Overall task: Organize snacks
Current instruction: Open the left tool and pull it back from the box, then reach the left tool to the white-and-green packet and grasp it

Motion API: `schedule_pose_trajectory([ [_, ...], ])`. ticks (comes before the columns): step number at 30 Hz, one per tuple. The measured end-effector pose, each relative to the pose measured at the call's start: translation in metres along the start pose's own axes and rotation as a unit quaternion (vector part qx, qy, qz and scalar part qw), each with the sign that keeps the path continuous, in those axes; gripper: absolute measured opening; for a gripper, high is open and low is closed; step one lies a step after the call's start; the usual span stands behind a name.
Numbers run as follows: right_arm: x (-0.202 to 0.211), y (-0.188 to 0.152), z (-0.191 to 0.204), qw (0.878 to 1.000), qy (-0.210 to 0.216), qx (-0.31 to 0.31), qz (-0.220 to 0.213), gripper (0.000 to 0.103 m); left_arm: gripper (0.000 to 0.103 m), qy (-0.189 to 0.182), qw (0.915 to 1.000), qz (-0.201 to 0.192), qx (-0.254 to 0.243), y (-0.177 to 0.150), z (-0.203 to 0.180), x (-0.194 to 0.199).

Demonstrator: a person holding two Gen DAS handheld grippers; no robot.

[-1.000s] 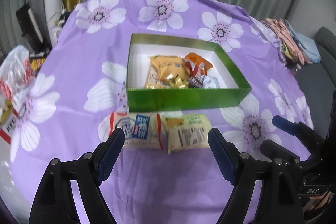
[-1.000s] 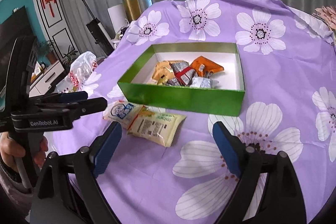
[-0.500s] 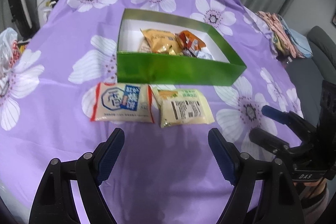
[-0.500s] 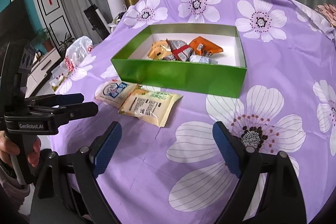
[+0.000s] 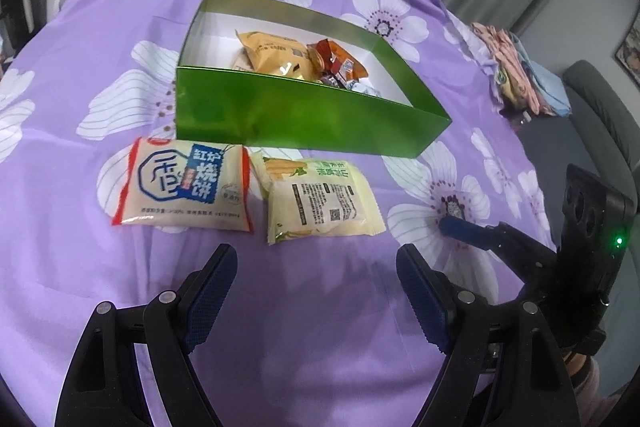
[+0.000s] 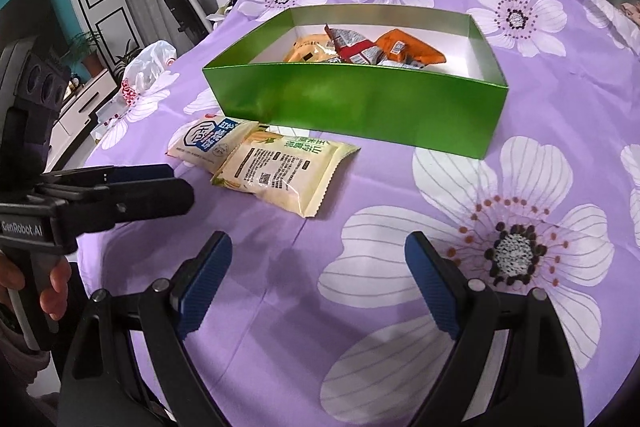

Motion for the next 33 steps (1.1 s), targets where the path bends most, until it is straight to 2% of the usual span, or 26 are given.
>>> schedule_pose_trajectory([
  [5, -0.010, 0.001, 0.002, 1.000, 0.009, 0.004, 0.004, 0.089, 0.082, 0.008, 0.9998, 0.001, -0.017, 0.009, 0.000, -0.008],
  [12, -0.024, 0.006, 0.004, 1.000, 0.027, 0.011, 0.012, 0.079, 0.081, 0.012, 0.9994, 0.011, -0.032, 0.017, 0.001, -0.023],
  [13, -0.027, 0.008, 0.005, 0.999, 0.029, 0.013, 0.013, 0.079, 0.078, 0.008, 0.9994, 0.012, -0.033, 0.018, 0.001, -0.024],
  [21, -0.039, 0.021, 0.005, 0.999, 0.036, 0.020, 0.017, 0.069, 0.076, -0.015, 0.9992, 0.027, -0.025, 0.030, 0.005, -0.035],
  [23, -0.041, 0.025, 0.006, 0.999, 0.041, 0.023, 0.018, 0.066, 0.071, -0.020, 0.9991, 0.031, -0.023, 0.033, 0.006, -0.037],
  [24, -0.043, 0.027, 0.006, 0.999, 0.045, 0.024, 0.019, 0.065, 0.064, -0.020, 0.9991, 0.032, -0.022, 0.034, 0.006, -0.038],
  [27, -0.047, 0.032, 0.008, 0.998, 0.050, 0.027, 0.022, 0.058, 0.063, -0.021, 0.9990, 0.036, -0.015, 0.035, 0.008, -0.041],
  [29, -0.048, 0.033, 0.009, 0.998, 0.057, 0.029, 0.022, 0.051, 0.059, -0.019, 0.9991, 0.036, -0.014, 0.036, 0.008, -0.041],
  [31, -0.050, 0.035, 0.011, 0.997, 0.060, 0.032, 0.025, 0.046, 0.050, -0.016, 0.9992, 0.035, -0.012, 0.037, 0.009, -0.042],
  [33, -0.051, 0.036, 0.013, 0.997, 0.058, 0.036, 0.025, 0.040, 0.047, -0.023, 0.9990, 0.037, -0.009, 0.038, 0.010, -0.043],
])
Point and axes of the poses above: each gripper's, at about its wrist camera, not at the fingertips, and x roughly against the way its jaws point, z to its left, y to its top, the point moved 5 cm from there along -x, roughly the way its jaws point, and after that the axes turned 11 degrees about z, right-handed, at the moved point
